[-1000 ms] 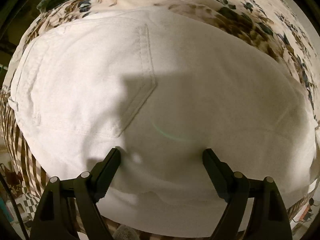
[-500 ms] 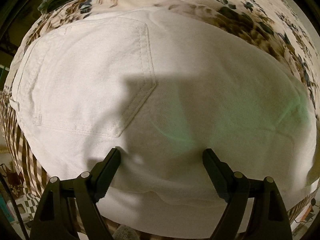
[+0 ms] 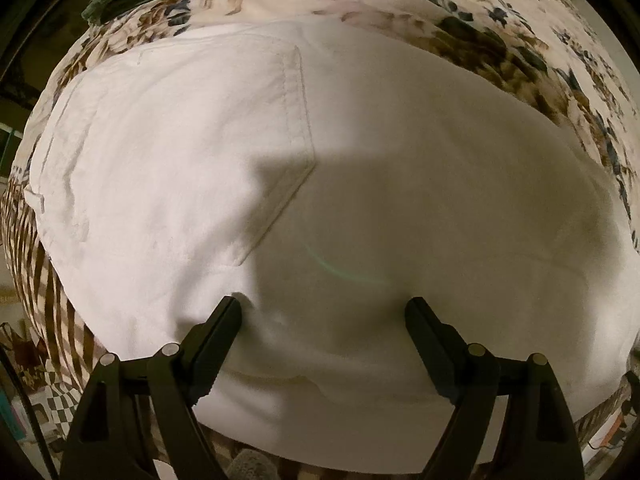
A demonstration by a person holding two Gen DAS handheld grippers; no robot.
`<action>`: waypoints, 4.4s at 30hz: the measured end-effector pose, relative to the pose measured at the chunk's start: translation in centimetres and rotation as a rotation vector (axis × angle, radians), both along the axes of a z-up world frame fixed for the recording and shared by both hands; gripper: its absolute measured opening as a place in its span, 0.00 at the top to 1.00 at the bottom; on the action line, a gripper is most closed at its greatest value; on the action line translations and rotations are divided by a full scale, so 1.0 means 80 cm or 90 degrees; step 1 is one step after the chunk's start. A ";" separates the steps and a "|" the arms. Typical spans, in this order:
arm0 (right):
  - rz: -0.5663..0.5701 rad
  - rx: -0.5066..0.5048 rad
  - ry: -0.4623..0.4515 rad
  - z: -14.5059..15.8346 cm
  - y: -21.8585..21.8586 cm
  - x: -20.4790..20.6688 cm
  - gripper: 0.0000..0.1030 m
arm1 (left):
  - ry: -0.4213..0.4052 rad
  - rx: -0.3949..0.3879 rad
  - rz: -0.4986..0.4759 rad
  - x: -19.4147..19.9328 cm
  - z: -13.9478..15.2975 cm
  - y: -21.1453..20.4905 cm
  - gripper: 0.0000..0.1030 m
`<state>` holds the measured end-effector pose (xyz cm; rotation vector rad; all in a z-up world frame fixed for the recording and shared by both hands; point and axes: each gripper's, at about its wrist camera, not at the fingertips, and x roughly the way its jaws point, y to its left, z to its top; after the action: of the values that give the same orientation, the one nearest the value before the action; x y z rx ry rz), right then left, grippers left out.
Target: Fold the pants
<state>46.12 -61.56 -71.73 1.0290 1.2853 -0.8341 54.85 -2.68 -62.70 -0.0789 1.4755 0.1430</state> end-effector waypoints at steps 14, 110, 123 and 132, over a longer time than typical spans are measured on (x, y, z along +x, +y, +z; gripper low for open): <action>-0.104 0.128 -0.127 -0.030 0.099 -0.014 0.54 | -0.014 -0.034 0.014 -0.016 -0.001 0.023 0.19; 0.041 0.207 -0.220 -0.038 0.152 -0.017 0.64 | -0.042 0.047 0.366 -0.075 0.041 0.250 0.82; -0.007 0.185 -0.113 -0.034 0.172 -0.028 0.64 | -0.072 -0.039 0.397 -0.084 0.032 0.288 0.82; 0.083 0.083 -0.079 -0.029 0.213 -0.005 0.90 | -0.074 -0.049 0.387 -0.087 0.037 0.290 0.83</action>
<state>45.72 -44.55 -74.04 1.0697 1.2989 -0.5854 47.90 20.51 -59.76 -0.5895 1.3027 0.5639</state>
